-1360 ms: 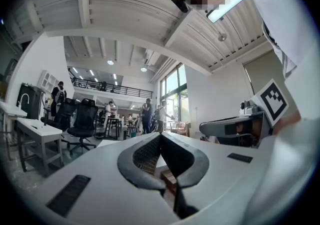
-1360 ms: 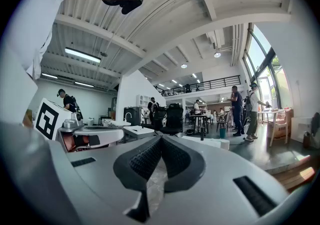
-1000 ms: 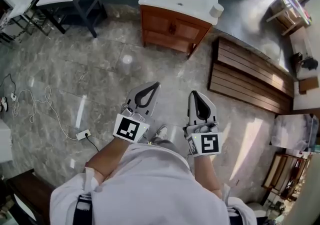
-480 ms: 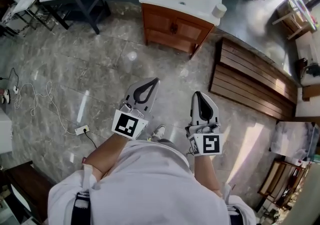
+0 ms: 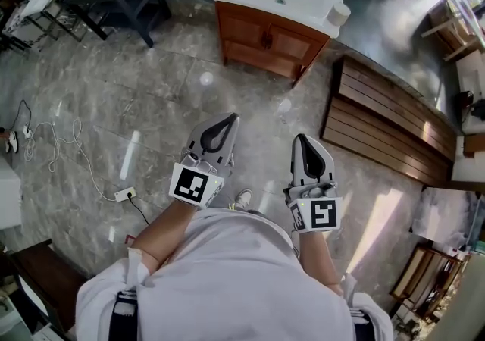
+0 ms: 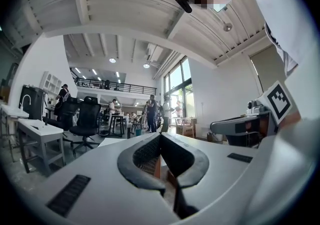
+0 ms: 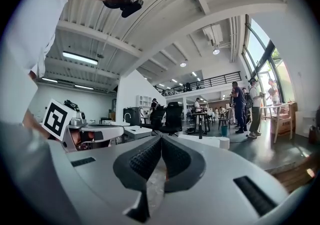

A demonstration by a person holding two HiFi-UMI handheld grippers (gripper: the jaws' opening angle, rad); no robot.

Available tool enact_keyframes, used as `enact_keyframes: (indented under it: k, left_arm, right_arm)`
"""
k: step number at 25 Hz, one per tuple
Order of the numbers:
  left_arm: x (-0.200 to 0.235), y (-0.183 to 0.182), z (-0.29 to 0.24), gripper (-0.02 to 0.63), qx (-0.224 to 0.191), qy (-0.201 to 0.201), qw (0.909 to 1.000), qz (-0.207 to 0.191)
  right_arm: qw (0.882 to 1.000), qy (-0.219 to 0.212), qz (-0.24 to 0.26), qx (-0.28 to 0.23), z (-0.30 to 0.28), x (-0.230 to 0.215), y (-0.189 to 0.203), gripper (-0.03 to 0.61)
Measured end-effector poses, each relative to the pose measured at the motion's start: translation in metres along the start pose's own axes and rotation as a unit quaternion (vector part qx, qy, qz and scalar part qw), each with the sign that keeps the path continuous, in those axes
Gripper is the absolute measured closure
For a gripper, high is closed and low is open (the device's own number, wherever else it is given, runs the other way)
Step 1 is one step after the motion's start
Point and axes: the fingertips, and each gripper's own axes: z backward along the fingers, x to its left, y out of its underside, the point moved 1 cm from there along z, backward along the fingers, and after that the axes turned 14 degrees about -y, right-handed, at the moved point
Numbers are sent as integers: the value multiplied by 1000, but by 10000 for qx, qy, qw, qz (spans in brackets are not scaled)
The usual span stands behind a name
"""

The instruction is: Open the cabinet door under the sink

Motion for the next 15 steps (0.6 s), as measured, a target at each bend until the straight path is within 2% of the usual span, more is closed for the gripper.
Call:
enact_keyframes:
  k: [4,8,12,15]
  left_arm:
    - [22,13,-51,604,48,87,9998,147]
    - [68,22,-119,604,101,61,9994,331]
    - [120,21,-189,604,60,72,9992,388]
    - [153,18,-234,604,35,198,9988,457]
  right_arm:
    - [9998,107,-60,172,-41,-34,9,545]
    - [9991,146,-123,366,-110,-73,14,545]
    - [9989,98,-23,449,-191,-108,0,545]
    - [9986,222,15,480,-240,-132,-12,545]
